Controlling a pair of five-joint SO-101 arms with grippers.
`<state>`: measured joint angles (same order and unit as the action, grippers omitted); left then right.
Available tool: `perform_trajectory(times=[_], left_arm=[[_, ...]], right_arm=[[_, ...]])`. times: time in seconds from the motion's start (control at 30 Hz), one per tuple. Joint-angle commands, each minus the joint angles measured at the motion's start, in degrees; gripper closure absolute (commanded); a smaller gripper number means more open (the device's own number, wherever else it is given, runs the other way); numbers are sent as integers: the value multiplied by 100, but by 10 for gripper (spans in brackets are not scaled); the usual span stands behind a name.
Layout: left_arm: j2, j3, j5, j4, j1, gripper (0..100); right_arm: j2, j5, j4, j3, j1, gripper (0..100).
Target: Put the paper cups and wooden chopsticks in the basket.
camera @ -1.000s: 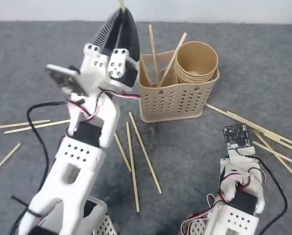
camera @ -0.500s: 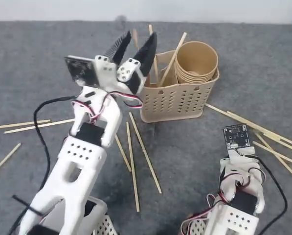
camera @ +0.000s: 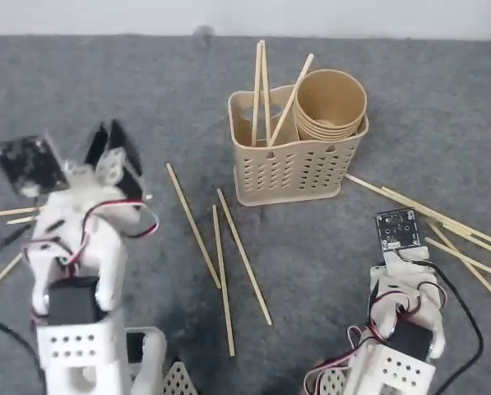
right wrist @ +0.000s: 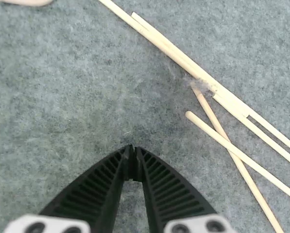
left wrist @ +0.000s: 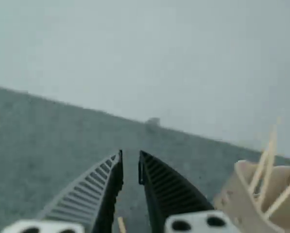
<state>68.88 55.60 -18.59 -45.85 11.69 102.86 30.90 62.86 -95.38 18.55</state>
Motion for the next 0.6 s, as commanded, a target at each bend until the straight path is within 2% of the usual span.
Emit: perform_trajectory(times=[0.0, 0.1, 0.33, 0.57], left_arm=[[308, 1007, -44, 97, 466, 949], [448, 1824, 264, 510, 571, 949], [501, 3336, 1134, 809, 589, 949], [466, 3415, 1213, 993, 633, 949]], right_arm=[[-48, 79, 4, -114, -13, 990], [-57, 79, 4, -114, -13, 990], [-48, 79, 4, -114, -13, 990], [-40, 88, 4, -88, -22, 990]])
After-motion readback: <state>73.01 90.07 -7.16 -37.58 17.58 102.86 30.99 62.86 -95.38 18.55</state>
